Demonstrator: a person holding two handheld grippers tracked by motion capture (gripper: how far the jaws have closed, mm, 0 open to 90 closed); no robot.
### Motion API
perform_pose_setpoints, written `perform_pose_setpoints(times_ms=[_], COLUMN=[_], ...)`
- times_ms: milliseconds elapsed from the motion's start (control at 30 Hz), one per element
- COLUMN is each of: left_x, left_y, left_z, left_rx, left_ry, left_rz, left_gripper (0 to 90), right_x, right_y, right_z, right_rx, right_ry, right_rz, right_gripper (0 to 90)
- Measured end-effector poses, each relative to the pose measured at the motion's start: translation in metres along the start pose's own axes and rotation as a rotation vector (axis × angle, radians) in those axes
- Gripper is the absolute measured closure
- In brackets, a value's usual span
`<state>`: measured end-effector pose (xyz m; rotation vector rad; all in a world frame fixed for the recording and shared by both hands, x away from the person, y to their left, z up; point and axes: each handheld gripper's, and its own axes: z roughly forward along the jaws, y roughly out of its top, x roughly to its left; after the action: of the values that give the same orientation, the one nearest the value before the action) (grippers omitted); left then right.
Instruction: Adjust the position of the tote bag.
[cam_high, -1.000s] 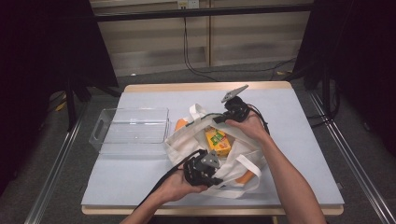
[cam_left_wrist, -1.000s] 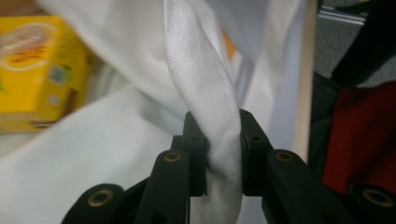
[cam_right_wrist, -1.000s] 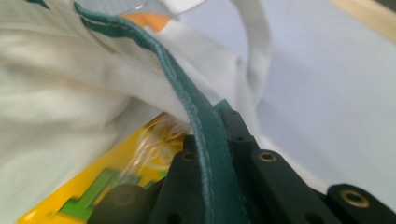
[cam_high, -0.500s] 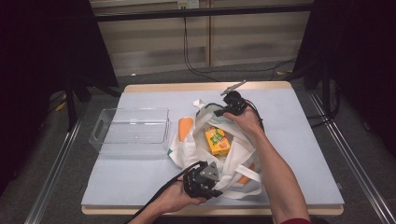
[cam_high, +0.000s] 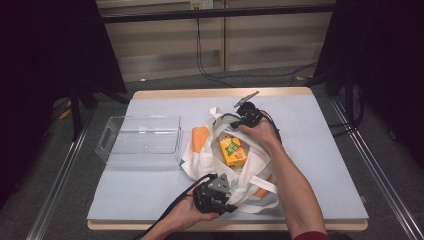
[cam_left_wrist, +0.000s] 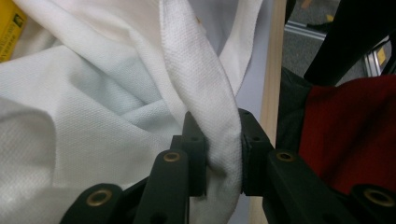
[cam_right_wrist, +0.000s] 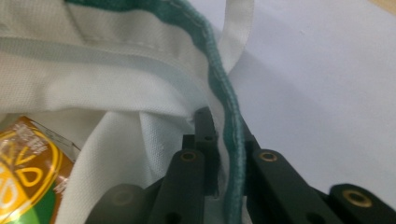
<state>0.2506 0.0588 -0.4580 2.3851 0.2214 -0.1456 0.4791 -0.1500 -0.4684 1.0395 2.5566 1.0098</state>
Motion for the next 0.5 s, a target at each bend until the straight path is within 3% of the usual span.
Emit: perform_pose_setpoints(times_ms=[67,100,133,167,300,333,367,500], left_x=[0.002,0.003,0.003,0.004,0.006,0.006,0.008,0.009], left_y=[-0.001,-0.001,-0.001,-0.003,-0.003,-0.003,-0.004,-0.004], left_z=[-0.001,-0.003,-0.005,-0.004,-0.014,-0.016,-0.017,-0.025], left_rx=[-0.031,-0.029,-0.009,-0.060,-0.089,-0.100,-0.132,-0.163], left_ry=[0.006,0.005,0.036,0.014,0.043,0.048,0.043,0.056], left_rz=[-0.015,-0.019,-0.023,-0.026,-0.049,-0.071,-0.078,-0.077], left_gripper=[72.1,70.1,68.3,67.1,57.2,55.4,53.6,48.1], right_x=[0.001,0.001,0.002,0.002,0.003,0.004,0.005,0.009], right_y=[0.001,0.001,0.001,0.002,0.002,0.002,0.002,0.002], right_z=[-0.004,-0.007,-0.010,-0.013,-0.026,-0.030,-0.033,-0.045], right_rx=[-0.019,-0.028,-0.029,-0.033,-0.081,-0.092,-0.104,-0.138], right_ry=[-0.002,-0.008,-0.006,-0.007,-0.010,-0.018,-0.027,-0.030], right_rz=[0.002,-0.006,-0.003,0.003,0.002,-0.003,-0.006,0.001], right_gripper=[74.8,70.0,65.5,60.1,51.6,48.0,45.9,38.3])
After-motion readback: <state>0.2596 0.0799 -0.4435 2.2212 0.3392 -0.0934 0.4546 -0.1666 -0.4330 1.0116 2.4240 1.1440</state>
